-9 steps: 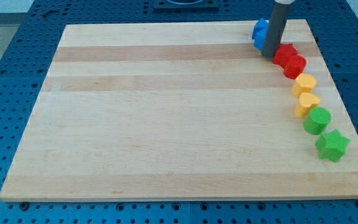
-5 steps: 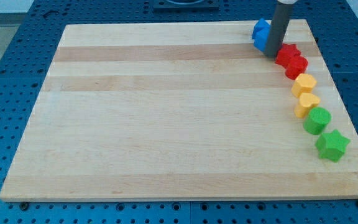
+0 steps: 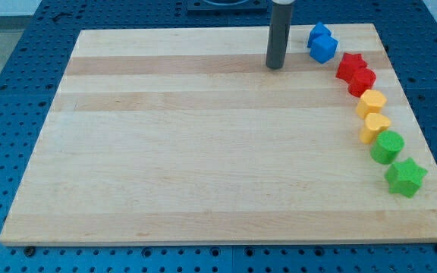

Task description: Slide the blue cube right a bit

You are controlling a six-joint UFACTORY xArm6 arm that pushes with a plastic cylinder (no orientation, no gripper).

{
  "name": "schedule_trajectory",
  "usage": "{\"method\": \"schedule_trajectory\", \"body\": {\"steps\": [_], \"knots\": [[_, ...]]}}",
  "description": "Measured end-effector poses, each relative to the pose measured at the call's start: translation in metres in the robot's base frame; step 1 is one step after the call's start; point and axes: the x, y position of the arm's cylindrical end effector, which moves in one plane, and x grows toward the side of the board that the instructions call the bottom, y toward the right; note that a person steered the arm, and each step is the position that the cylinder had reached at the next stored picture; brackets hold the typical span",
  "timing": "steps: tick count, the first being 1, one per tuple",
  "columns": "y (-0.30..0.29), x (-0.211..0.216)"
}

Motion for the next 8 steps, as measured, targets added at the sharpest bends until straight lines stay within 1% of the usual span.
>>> {"method": "schedule_trajectory", "body": {"steps": [2,6,8], "knots": [[0.018,-0.034],[0.072,-0.036],[0.081,-0.036]]}}
